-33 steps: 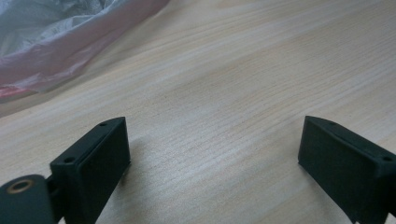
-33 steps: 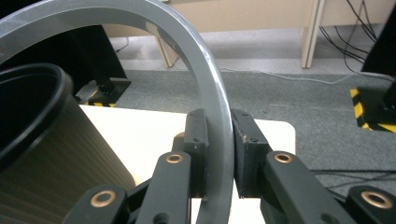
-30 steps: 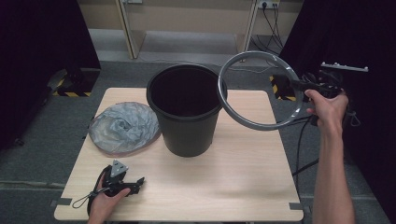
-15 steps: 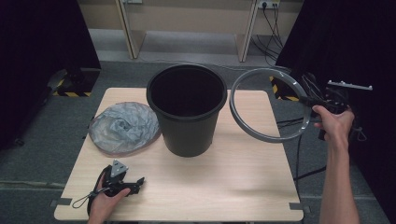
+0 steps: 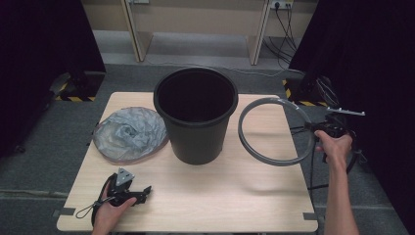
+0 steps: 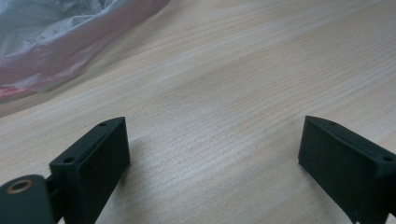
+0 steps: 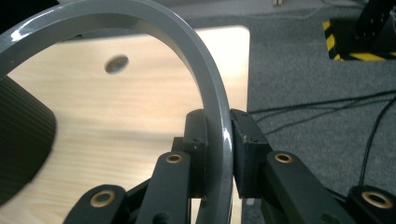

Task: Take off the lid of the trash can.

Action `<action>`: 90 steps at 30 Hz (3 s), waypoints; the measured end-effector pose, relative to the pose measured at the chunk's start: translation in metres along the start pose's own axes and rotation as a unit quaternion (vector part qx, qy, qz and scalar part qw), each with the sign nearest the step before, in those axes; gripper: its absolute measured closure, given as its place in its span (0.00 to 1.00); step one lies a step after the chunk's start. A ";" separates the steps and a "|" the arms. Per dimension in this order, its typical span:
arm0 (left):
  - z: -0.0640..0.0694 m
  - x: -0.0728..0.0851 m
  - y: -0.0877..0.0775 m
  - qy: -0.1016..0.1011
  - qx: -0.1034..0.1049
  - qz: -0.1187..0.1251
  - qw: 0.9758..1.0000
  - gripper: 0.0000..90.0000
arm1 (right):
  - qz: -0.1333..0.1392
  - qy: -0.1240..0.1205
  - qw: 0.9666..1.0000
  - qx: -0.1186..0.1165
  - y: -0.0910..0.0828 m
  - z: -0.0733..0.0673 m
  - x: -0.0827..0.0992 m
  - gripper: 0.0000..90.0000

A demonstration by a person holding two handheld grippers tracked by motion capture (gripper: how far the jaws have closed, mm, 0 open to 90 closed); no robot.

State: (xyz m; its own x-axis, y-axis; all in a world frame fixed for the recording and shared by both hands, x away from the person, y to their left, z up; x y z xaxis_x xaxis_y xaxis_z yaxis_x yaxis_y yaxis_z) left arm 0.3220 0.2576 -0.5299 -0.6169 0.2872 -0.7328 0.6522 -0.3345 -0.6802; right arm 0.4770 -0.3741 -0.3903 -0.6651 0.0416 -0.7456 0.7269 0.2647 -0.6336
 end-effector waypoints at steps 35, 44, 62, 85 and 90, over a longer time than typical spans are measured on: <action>0.000 0.000 0.000 0.001 -0.001 0.000 1.000 0.09 | -0.073 -0.017 0.995 0.067 0.079 0.011 0.080 0.85; 0.000 0.000 0.000 0.000 -0.001 0.000 1.000 0.09 | -0.062 -0.034 0.994 0.081 0.082 0.008 0.081 0.77; 0.000 0.000 0.000 0.000 -0.001 0.000 1.000 0.09 | 0.024 -0.054 0.997 0.040 0.056 -0.048 0.068 0.33; 0.000 -0.001 0.001 -0.001 0.001 -0.001 1.000 0.08 | -0.025 -0.148 0.986 -0.068 0.055 -0.150 0.128 0.23; 0.000 -0.001 0.001 -0.001 0.000 -0.001 1.000 0.08 | -0.029 -0.165 0.983 -0.078 0.048 -0.162 0.142 0.22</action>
State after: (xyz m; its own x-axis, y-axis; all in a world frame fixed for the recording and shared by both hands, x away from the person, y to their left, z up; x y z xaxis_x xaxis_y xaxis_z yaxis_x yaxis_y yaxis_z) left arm 0.3231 0.2574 -0.5299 -0.6194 0.2863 -0.7310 0.6504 -0.3344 -0.6820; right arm 0.3897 -0.1999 -0.4933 -0.5940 -0.2857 -0.7520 0.6370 0.4038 -0.6566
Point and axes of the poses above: each handheld gripper's, and its own axes: y roughly forward along the jaws, x roughly out of its underside, z roughly to its right, the point moved 1 cm from there along y, roughly forward along the jaws
